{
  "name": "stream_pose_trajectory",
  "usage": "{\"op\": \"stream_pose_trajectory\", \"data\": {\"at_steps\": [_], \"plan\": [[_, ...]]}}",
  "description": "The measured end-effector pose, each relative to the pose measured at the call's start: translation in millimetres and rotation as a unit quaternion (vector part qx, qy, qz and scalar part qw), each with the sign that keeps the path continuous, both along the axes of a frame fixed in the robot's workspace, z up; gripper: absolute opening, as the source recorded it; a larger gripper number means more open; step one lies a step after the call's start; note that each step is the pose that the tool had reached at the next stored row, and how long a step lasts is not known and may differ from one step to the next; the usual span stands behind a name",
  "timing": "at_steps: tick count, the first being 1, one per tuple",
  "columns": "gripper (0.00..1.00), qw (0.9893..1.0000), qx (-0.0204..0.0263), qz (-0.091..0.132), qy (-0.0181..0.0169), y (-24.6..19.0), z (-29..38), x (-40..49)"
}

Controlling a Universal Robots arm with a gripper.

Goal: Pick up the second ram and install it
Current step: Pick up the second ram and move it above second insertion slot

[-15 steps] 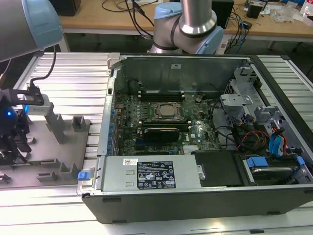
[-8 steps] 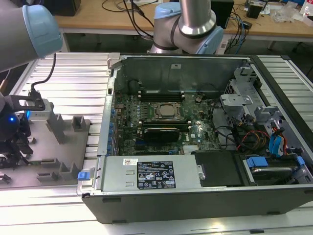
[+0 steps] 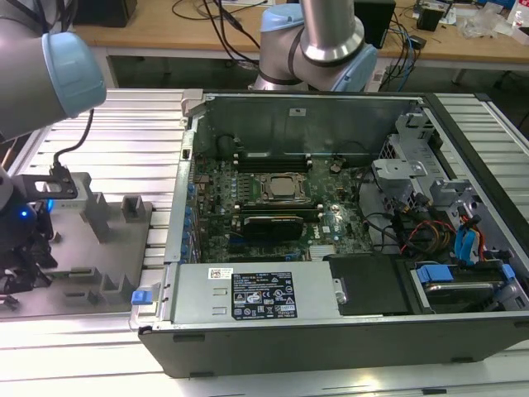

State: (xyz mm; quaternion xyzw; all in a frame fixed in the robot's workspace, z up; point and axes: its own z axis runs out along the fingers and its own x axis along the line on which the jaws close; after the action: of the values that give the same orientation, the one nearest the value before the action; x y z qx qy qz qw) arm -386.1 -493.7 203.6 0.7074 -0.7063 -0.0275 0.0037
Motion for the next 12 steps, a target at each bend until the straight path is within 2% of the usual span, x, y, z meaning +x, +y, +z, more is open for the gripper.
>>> {"op": "stream_pose_trajectory", "data": {"at_steps": [4, 5, 6, 12], "plan": [[0.35, 1.0, 0.0, 0.0, 0.0, -0.1, -0.8, 0.0], [0.28, 1.0, 0.0, 0.0, 0.0, 0.0, -0.9, 0.0], [0.16, 1.0, 0.0, 0.0, 0.0001, 0.0, -0.9, 0.0], [0.13, 1.0, 0.0, 0.0, 0.0001, -0.1, -1.2, 0.0]]}}
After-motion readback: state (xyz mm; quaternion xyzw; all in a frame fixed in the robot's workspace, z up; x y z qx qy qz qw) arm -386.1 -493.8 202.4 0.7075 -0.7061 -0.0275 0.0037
